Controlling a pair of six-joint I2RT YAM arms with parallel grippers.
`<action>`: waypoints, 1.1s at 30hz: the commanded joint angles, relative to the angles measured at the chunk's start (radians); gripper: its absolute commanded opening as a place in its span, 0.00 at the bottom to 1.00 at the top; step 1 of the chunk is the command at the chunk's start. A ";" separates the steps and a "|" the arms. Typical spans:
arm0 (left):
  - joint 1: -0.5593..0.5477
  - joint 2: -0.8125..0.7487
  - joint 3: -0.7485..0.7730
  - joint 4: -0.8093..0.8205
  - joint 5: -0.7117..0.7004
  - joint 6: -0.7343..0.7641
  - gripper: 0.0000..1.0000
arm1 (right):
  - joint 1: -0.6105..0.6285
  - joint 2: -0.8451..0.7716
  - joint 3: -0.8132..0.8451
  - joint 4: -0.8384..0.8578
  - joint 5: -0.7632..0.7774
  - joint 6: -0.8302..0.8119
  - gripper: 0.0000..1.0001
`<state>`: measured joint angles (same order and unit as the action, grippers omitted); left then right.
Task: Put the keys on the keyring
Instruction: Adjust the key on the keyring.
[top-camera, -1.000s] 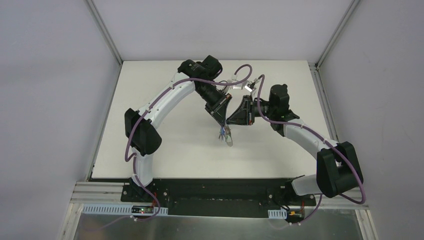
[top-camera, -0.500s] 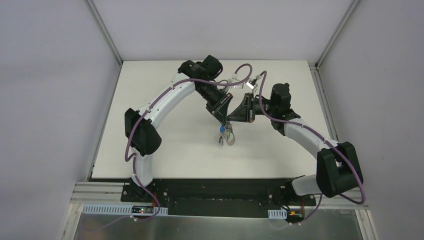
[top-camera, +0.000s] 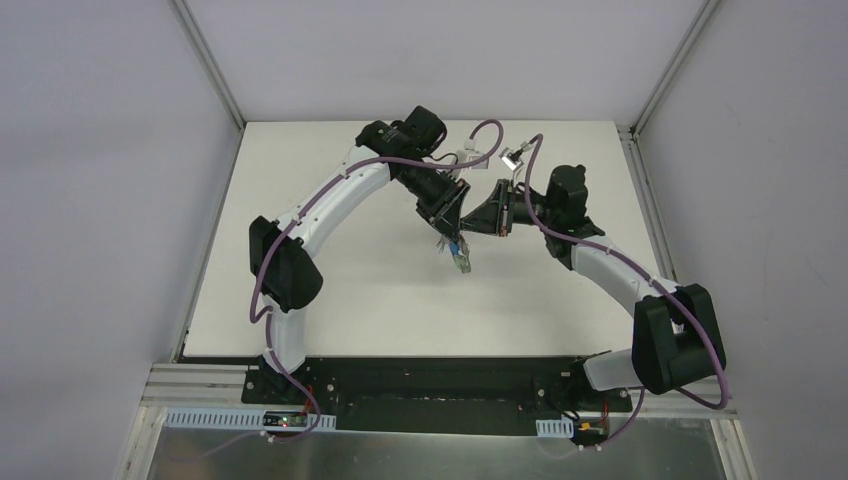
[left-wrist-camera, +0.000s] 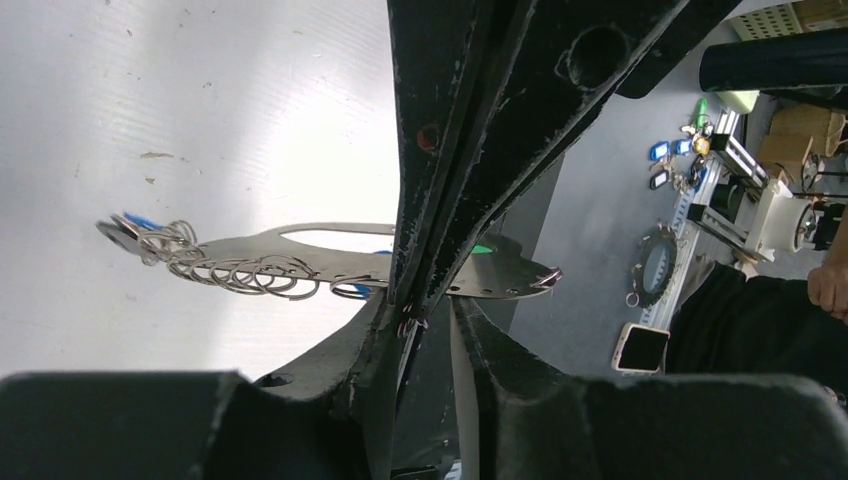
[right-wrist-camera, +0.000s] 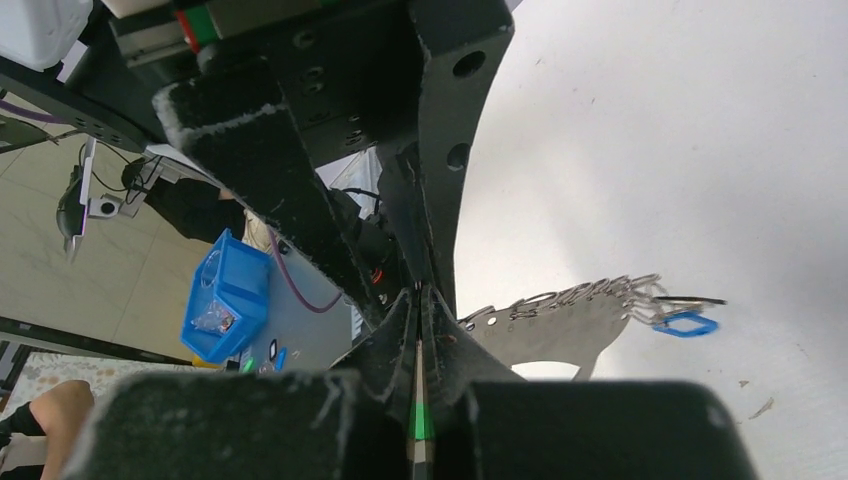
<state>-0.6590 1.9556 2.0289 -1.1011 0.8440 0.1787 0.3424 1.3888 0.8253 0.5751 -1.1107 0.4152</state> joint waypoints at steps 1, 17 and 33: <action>0.030 -0.057 -0.016 -0.002 0.037 -0.018 0.28 | -0.026 -0.013 0.013 0.116 0.005 0.002 0.00; 0.068 -0.168 -0.194 0.167 0.096 0.074 0.44 | -0.046 0.007 -0.003 0.290 -0.075 0.117 0.00; 0.046 -0.211 -0.365 0.400 0.081 0.110 0.48 | -0.047 0.039 -0.012 0.388 -0.107 0.200 0.00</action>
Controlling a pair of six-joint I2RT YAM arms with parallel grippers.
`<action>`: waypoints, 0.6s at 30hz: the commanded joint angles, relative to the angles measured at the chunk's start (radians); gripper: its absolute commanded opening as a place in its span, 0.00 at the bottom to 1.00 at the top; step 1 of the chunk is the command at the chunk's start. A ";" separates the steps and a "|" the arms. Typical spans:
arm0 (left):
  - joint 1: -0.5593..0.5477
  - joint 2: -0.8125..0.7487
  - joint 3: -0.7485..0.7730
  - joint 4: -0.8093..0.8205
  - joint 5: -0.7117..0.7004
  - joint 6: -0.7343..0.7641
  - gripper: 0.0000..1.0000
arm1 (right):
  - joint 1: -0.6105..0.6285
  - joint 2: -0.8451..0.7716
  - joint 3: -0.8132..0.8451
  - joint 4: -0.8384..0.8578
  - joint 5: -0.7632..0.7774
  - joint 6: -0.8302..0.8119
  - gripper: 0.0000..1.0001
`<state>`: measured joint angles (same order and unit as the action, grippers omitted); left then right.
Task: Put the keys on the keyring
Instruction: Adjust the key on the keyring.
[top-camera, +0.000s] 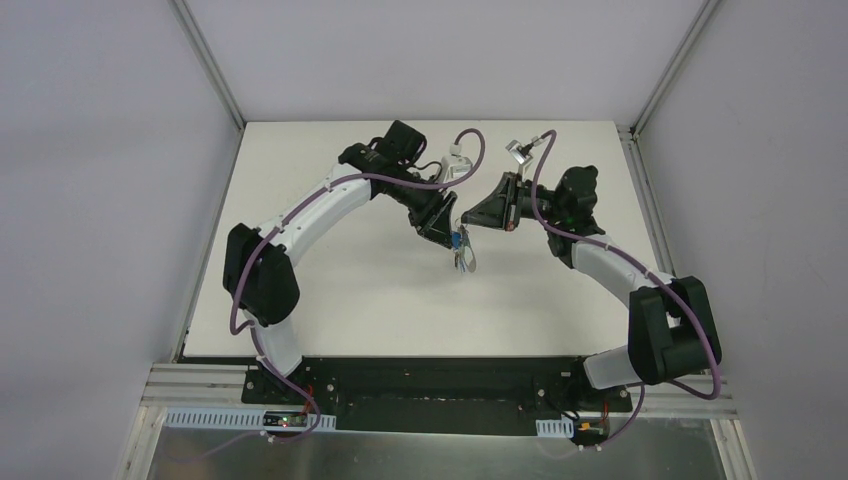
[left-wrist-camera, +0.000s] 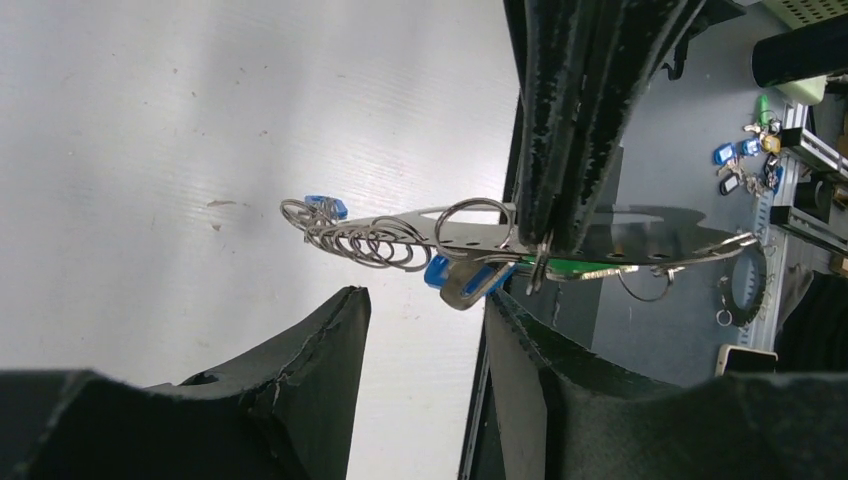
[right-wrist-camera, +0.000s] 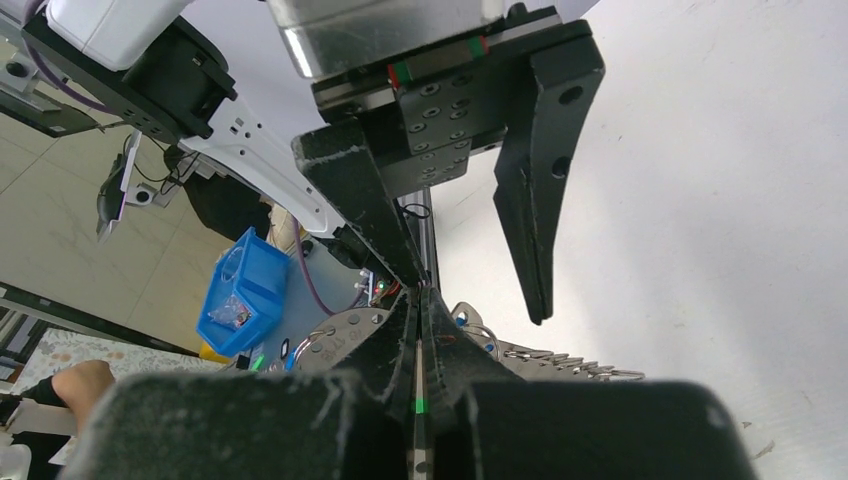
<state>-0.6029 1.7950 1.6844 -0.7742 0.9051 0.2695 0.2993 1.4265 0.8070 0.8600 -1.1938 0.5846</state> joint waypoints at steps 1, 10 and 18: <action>-0.013 -0.048 -0.023 0.079 0.025 0.015 0.48 | -0.003 0.004 0.006 0.105 -0.024 0.033 0.00; -0.015 -0.036 -0.025 0.123 0.101 -0.041 0.41 | -0.011 0.015 0.003 0.106 -0.024 0.035 0.00; -0.015 -0.002 0.002 0.114 0.150 -0.102 0.13 | -0.022 0.016 0.005 0.106 -0.024 0.037 0.00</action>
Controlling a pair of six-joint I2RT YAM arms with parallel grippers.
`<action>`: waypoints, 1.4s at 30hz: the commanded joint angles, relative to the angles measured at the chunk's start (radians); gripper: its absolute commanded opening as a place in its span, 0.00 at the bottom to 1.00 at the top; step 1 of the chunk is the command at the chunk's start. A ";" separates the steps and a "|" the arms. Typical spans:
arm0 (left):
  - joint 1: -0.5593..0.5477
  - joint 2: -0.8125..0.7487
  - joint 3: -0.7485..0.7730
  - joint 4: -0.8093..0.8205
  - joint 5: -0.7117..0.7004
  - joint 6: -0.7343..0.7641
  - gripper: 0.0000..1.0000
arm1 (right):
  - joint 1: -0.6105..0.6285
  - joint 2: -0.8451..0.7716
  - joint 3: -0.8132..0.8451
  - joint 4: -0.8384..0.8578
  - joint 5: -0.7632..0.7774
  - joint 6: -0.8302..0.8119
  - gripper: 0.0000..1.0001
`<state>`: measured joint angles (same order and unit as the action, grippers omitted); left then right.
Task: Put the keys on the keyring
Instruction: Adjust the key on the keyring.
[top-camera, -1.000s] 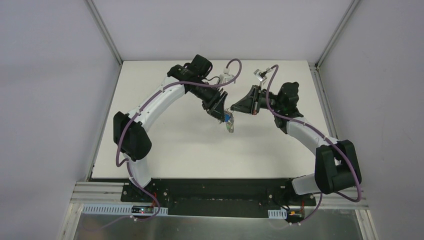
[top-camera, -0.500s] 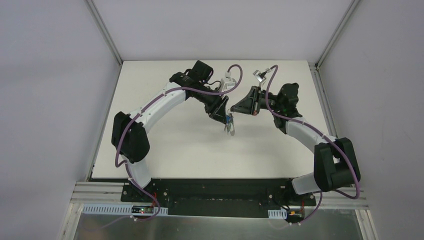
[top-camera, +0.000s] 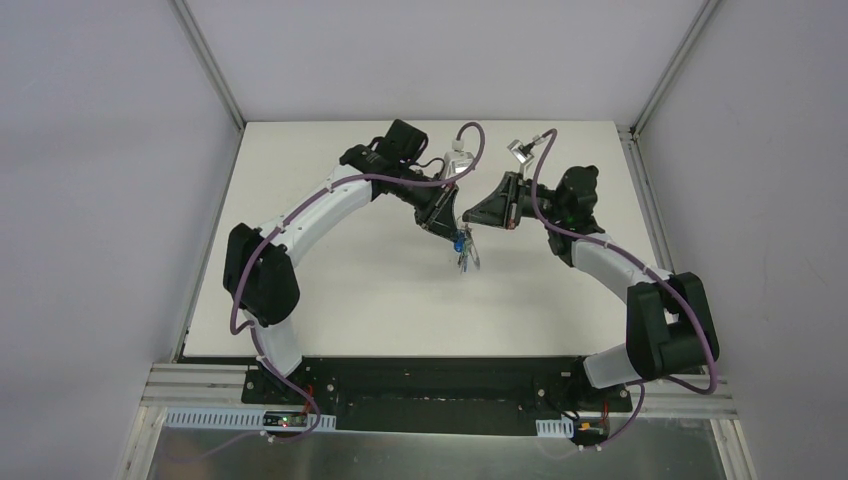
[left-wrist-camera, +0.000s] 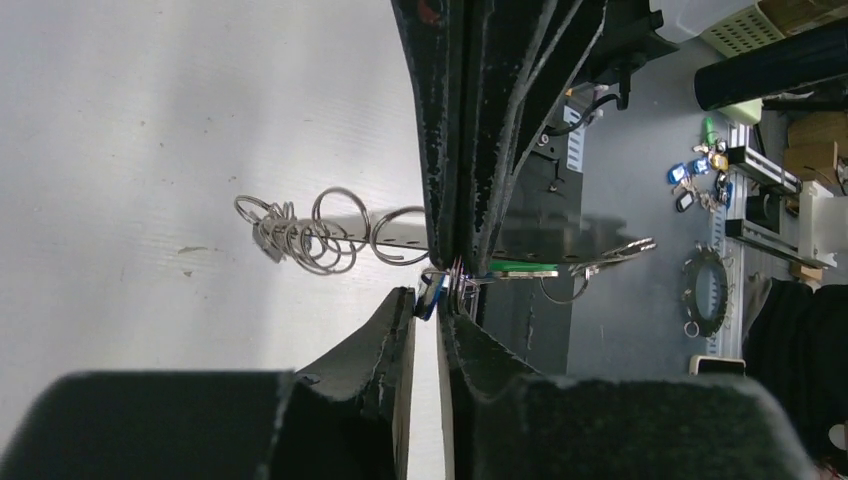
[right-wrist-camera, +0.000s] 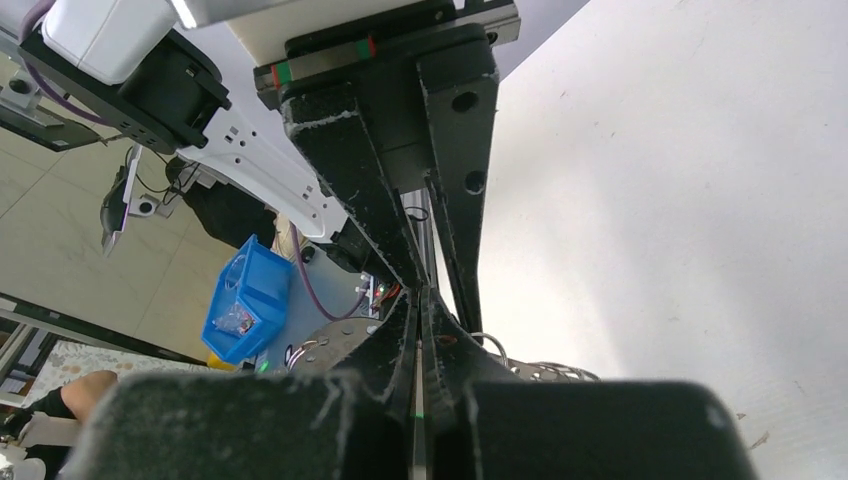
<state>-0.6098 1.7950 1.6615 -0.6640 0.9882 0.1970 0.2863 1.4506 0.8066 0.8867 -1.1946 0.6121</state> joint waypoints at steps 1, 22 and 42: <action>-0.008 0.006 0.038 -0.018 0.073 -0.029 0.09 | -0.015 -0.010 0.004 0.078 -0.023 0.007 0.00; 0.031 0.086 0.180 -0.245 0.050 -0.004 0.00 | -0.036 -0.066 -0.022 -0.121 -0.048 -0.208 0.00; 0.038 0.135 0.305 -0.392 0.019 0.079 0.00 | -0.019 -0.090 -0.011 -0.373 -0.023 -0.426 0.03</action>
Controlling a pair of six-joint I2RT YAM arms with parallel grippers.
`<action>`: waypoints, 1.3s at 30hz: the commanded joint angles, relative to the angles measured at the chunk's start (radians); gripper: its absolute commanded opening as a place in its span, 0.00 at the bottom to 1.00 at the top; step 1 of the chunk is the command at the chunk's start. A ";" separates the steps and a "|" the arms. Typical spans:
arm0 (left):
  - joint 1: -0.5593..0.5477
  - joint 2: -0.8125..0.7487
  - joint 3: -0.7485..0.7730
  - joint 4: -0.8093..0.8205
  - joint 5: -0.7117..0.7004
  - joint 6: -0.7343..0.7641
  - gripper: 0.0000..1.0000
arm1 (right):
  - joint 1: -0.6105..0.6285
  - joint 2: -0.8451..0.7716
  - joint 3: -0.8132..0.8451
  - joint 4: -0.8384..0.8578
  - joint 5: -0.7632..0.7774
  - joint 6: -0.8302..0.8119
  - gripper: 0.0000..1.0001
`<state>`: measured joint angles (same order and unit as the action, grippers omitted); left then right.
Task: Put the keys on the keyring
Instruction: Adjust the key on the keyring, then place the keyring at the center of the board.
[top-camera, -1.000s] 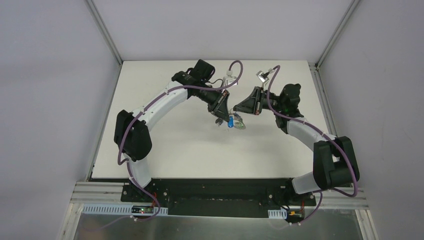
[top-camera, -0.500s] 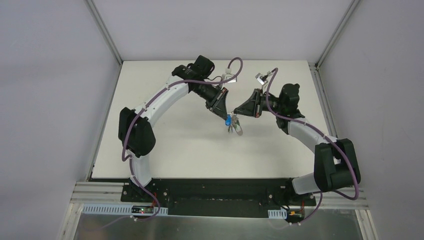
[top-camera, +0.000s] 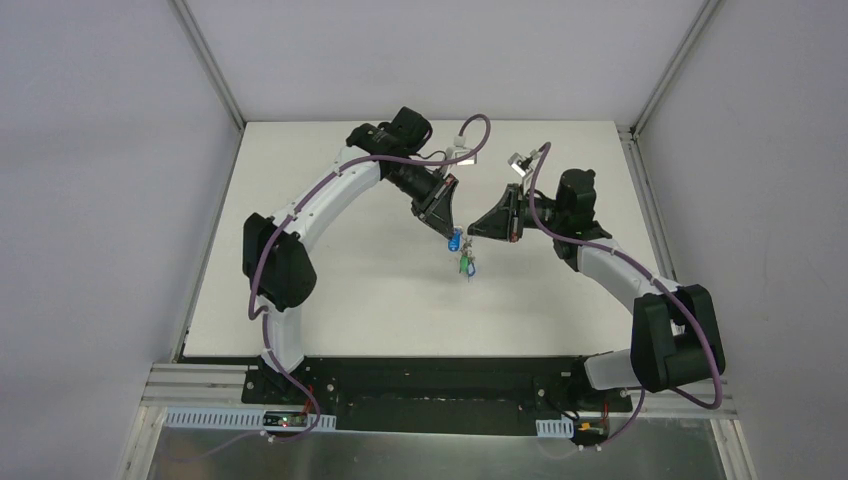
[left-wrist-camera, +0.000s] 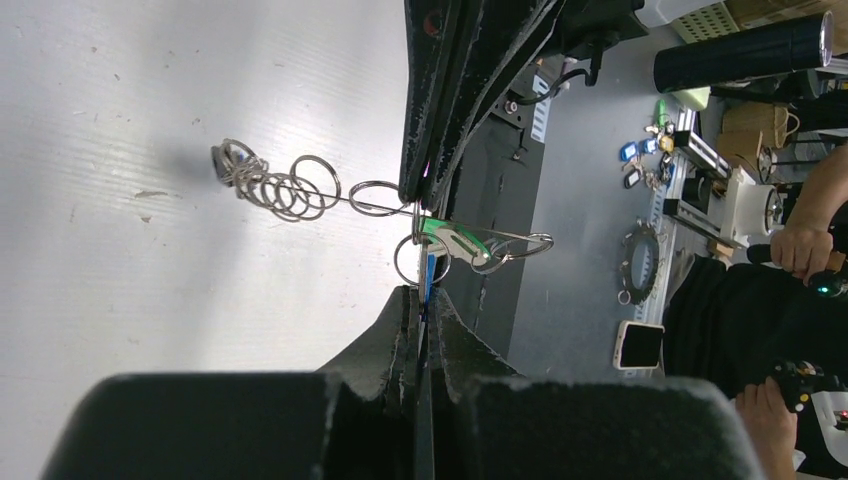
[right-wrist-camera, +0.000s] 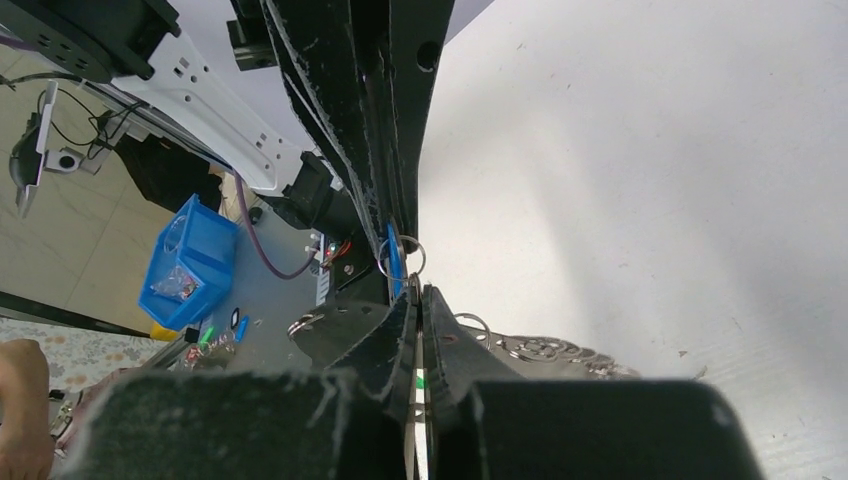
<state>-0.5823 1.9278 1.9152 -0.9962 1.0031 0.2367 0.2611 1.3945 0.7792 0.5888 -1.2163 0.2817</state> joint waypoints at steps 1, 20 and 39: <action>0.011 0.009 0.055 -0.066 0.000 0.044 0.00 | 0.007 -0.035 0.017 -0.084 0.002 -0.101 0.09; 0.102 0.110 -0.084 -0.268 -0.307 0.273 0.00 | -0.069 -0.097 0.047 -0.329 0.047 -0.275 0.49; 0.102 0.143 -0.351 -0.237 -0.491 0.227 0.00 | -0.101 -0.107 0.043 -0.396 0.069 -0.367 0.50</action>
<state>-0.4805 2.0594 1.5890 -1.2118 0.5663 0.4786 0.1699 1.3231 0.7818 0.1818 -1.1408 -0.0551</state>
